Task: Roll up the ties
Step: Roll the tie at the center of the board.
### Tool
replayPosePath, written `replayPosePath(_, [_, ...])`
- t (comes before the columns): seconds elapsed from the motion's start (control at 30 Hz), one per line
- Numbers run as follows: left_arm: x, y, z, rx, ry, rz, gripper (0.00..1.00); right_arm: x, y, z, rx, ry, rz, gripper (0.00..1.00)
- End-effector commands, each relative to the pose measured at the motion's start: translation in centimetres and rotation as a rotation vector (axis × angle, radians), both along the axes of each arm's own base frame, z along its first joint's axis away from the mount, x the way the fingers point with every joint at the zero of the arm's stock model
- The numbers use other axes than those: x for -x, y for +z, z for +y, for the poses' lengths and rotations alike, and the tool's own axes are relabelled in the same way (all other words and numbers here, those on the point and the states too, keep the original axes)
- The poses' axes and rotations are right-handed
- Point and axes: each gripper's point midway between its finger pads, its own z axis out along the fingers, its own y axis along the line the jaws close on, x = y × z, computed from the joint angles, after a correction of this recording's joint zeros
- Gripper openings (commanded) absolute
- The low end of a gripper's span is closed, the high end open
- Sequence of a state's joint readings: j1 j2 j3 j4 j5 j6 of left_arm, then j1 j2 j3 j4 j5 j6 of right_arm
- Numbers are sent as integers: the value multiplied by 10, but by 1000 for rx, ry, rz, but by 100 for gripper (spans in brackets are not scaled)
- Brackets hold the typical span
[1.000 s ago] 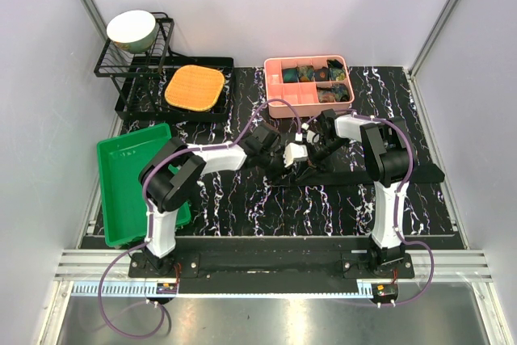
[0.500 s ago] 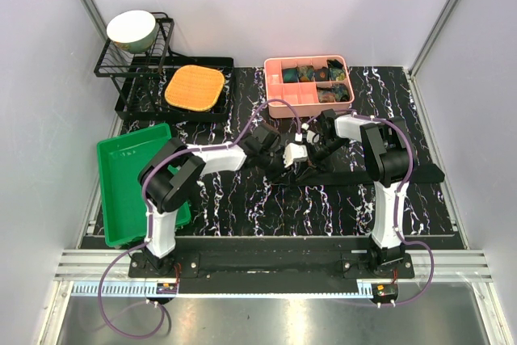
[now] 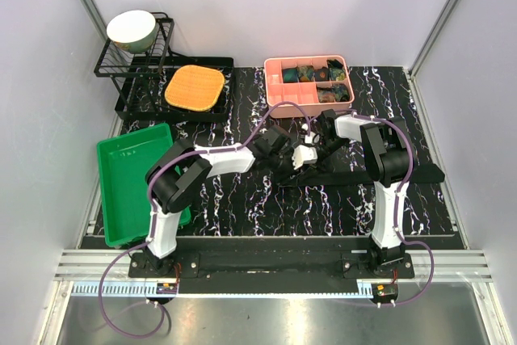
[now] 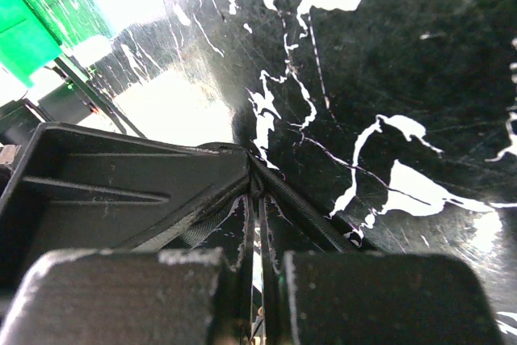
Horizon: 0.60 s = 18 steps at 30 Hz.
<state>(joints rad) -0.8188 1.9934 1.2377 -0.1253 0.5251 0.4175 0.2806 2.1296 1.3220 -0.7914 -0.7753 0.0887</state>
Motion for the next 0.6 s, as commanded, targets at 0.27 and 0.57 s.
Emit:
replayPosePath(0.27, [13,-44,32,-217,-21,-14,15,-11,-20,-5,77,38,-106,4])
replayPosePath(0.57, [20,-60,56,-345,-42,1,14,-28,41,-28,-93,-62,-104,27])
